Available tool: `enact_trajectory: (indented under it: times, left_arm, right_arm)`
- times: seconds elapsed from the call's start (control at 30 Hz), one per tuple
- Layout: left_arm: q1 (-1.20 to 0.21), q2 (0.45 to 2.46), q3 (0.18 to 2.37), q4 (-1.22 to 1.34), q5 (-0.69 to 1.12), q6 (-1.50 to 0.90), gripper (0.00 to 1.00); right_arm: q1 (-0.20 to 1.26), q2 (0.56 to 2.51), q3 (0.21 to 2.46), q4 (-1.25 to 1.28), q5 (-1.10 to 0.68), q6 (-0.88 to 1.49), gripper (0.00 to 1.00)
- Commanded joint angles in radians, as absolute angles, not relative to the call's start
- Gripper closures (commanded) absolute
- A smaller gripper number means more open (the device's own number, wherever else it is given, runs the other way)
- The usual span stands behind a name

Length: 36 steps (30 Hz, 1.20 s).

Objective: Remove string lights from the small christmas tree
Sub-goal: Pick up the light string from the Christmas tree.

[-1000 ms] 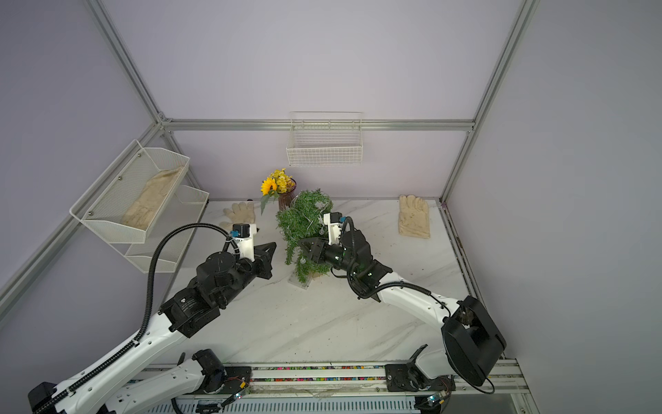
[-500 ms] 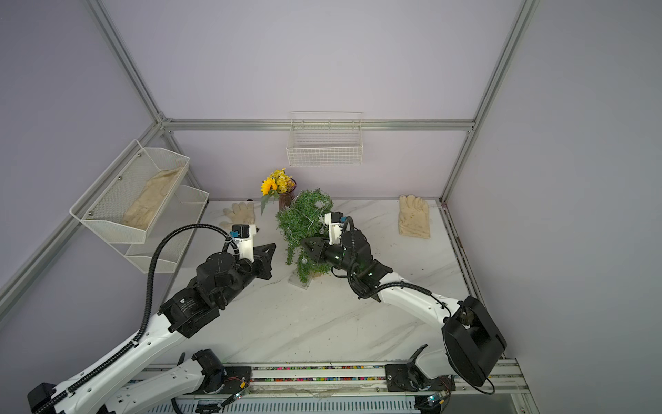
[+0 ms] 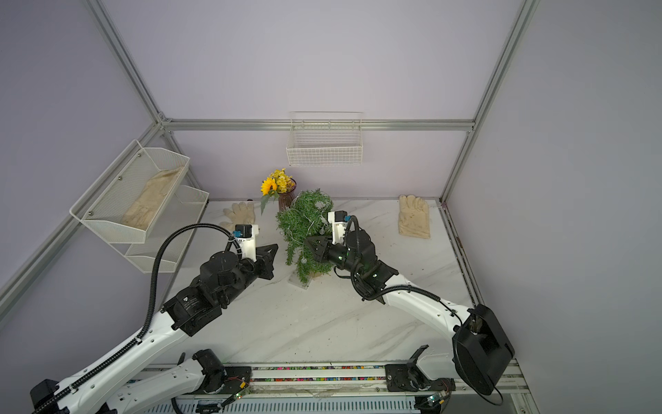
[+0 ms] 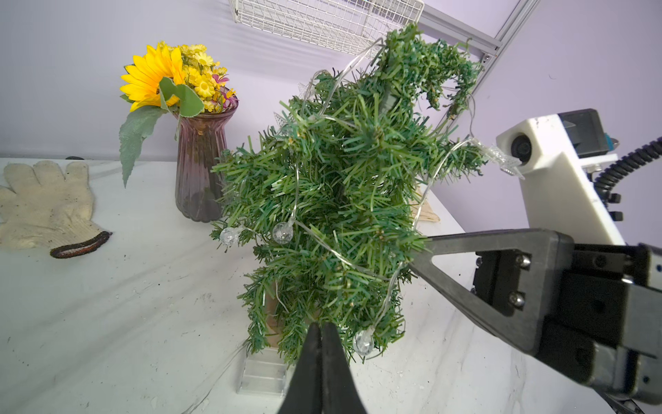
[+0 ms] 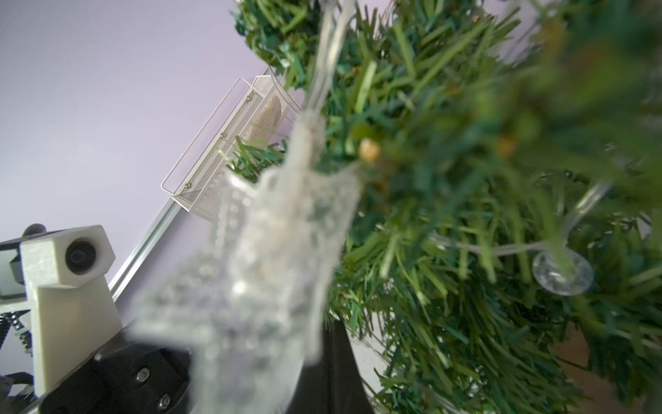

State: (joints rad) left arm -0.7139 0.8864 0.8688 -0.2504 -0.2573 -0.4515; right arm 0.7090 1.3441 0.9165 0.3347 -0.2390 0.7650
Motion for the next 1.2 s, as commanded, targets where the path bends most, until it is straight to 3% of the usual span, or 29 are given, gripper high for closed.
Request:
enact_trajectory:
  times: [0.0, 0.73, 1.17]
  left_arm:
    - [-0.715, 0.870, 0.859, -0.223, -0.249, -0.468, 0.95]
    - [-0.716, 0.905, 0.874, -0.238, -0.268, -0.465, 0.95]
    - [-0.705, 0.881, 0.868, -0.300, -0.374, -0.508, 1.00]
  right_arm:
    - [0.713, 1.330, 0.928, 0.334, -0.225, 0.759, 0.95]
    - [0.713, 1.184, 1.046, 0.081, -0.106, 0.635, 1.00]
    - [0.614, 1.142, 1.220, -0.090, 0.106, 0.520, 1.00]
